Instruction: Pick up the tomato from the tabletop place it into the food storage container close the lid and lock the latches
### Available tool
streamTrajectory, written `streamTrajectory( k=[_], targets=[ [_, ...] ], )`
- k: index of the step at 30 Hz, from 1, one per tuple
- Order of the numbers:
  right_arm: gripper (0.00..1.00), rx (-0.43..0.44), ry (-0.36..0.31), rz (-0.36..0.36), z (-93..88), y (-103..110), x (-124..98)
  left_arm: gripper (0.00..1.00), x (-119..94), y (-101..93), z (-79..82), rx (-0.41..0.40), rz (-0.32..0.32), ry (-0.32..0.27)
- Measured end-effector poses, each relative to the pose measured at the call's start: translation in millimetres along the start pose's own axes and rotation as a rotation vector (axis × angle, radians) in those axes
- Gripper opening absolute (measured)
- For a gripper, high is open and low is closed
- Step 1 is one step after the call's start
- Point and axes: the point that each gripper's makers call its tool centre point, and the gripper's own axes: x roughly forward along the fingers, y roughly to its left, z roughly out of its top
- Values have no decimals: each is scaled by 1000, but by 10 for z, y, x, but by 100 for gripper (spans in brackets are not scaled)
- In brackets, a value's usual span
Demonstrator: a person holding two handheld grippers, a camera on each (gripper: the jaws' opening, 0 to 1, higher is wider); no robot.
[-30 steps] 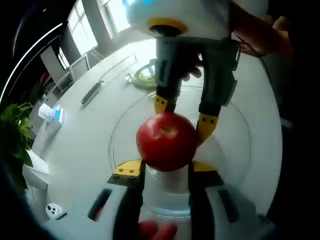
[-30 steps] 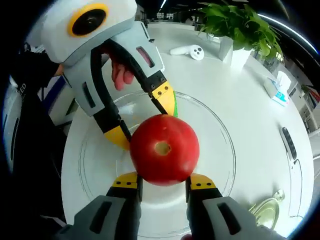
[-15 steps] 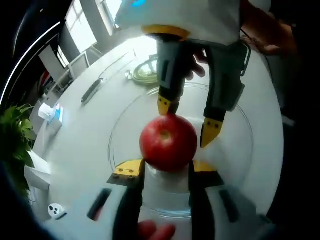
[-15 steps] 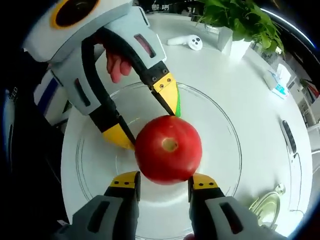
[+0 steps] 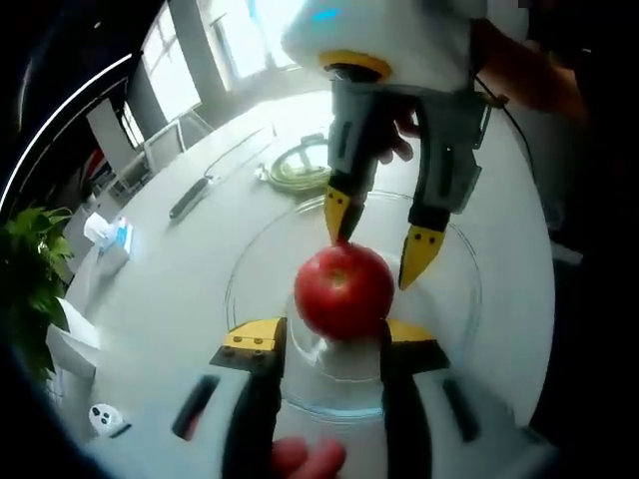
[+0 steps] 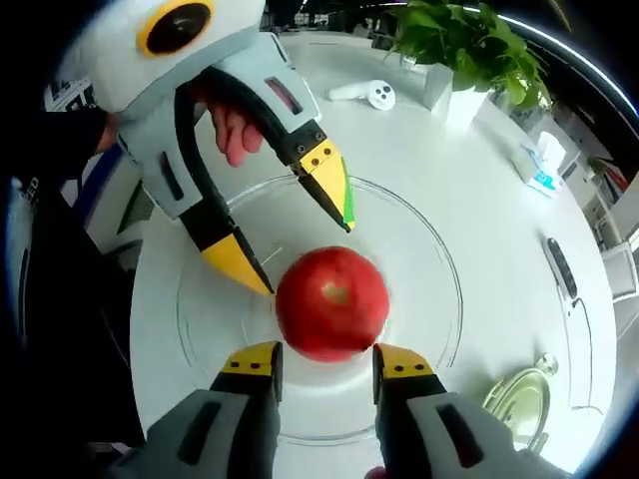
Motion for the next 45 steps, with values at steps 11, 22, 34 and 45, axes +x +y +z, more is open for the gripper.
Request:
streamTrajectory(
  k=[11,22,34,45],
  targets=[
    [34,165,-386,-9,220,-10,-644,28,-246,74,238,-76,61,-232],
    [32,273,-702,-45,326,-18,-1101,26,-697,159,565,-238,83,-565],
    [30,290,-818,-133,248,40,-1112,25,-827,35,670,-296,4,-708],
    [29,367,-863,-134,96,2,-1204,23,-792,45,804,-271,-2,-705]
  ],
)
